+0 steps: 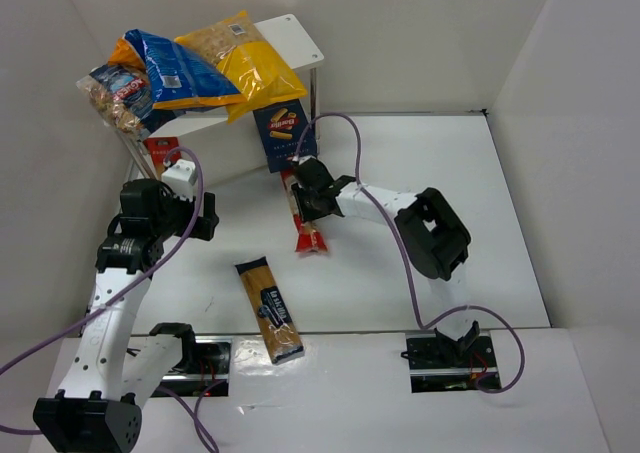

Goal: Place and organize the pasta boxes and bags onto the shelf

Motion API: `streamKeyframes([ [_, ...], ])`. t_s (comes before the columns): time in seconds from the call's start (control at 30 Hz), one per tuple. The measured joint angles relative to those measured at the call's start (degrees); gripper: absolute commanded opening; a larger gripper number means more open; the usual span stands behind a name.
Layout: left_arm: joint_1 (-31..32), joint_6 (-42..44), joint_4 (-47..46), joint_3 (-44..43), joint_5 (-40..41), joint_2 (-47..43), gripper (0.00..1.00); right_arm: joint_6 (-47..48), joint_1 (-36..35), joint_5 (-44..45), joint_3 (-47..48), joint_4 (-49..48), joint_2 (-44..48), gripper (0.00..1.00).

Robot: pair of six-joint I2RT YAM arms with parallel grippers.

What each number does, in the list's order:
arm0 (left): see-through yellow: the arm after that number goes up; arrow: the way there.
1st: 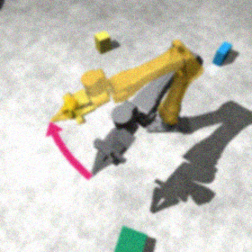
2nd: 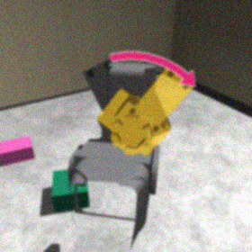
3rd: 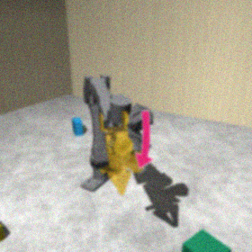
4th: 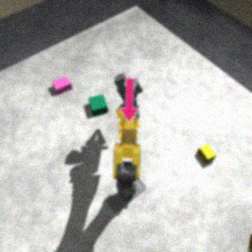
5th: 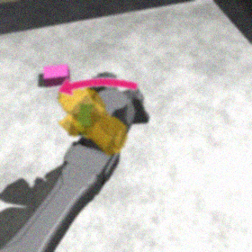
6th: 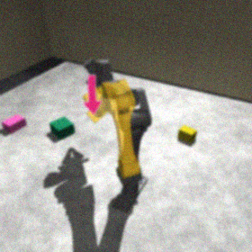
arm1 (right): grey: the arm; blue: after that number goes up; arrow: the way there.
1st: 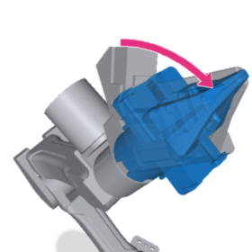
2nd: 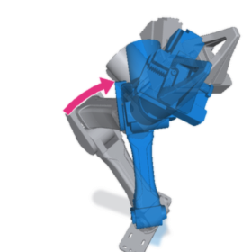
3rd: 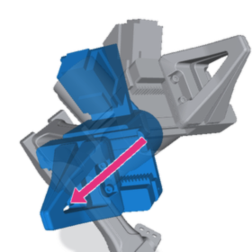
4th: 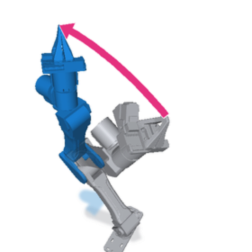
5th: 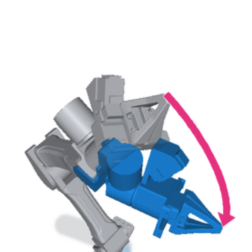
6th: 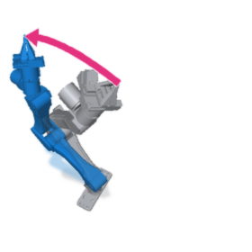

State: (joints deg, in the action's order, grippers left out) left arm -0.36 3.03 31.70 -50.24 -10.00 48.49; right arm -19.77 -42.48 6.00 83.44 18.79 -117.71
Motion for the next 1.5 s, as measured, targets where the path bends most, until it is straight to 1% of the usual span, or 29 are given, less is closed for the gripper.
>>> streamKeyframes([
  [0.17,0.00,0.00,0.00,0.00,-0.35,-0.63,1.00,7.30,2.25,-2.71,-2.40,-0.20,1.66,0.00],
  [0.23,0.00,0.00,0.00,0.00,-0.46,-1.09,1.00,10.86,4.87,-4.55,-4.24,0.15,3.13,0.00],
  [0.27,0.00,0.04,0.00,0.00,-0.61,-1.38,1.00,13.62,7.28,-5.42,-5.27,0.94,4.15,0.00],
  [0.3,0.00,0.09,0.00,0.00,-0.66,-1.49,1.00,14.08,7.80,-5.44,-5.42,1.18,4.31,0.00],
  [0.4,0.00,0.20,0.00,0.00,-0.81,-1.77,1.00,19.65,11.85,-5.57,-7.41,3.13,6.60,0.00],
  [0.47,0.00,0.20,0.00,0.00,-0.81,-1.90,1.00,22.88,12.63,-3.72,-9.25,4.79,8.81,0.00],
  [0.53,0.00,0.22,0.00,0.00,-0.81,-2.21,1.00,25.44,11.34,-1.46,-11.08,7.65,11.17,0.00],
  [0.63,0.00,0.22,0.00,0.00,-0.79,-2.99,1.00,28.37,5.46,0.94,-13.09,13.42,14.95,0.00],
  [0.77,-0.39,0.22,0.00,0.00,-0.70,-4.42,1.00,30.82,-1.40,-2.82,-14.47,16.90,19.85,0.00],
  [0.83,-1.25,0.24,0.04,0.02,-0.72,-5.35,1.00,31.71,-2.36,-4.81,-15.06,17.22,21.97,0.00],
  [1.0,-5.53,0.24,-0.02,0.02,-0.76,-9.84,1.00,32.26,-3.06,-4.44,-17.75,15.98,25.46,0.00],
  [1.2,-11.02,0.24,-0.07,0.02,-1.40,-15.08,1.00,30.51,-5.01,-3.17,-19.47,11.34,28.50,0.00],
  [1.3,-12.24,0.26,-0.04,0.02,-1.95,-15.69,1.00,29.75,-5.38,-3.13,-20.04,7.28,30.42,0.00],
  [1.5,-13.92,0.26,-0.02,0.13,-1.97,-15.89,1.00,28.59,-5.40,-1.40,-20.11,2.34,32.63,0.00],
])
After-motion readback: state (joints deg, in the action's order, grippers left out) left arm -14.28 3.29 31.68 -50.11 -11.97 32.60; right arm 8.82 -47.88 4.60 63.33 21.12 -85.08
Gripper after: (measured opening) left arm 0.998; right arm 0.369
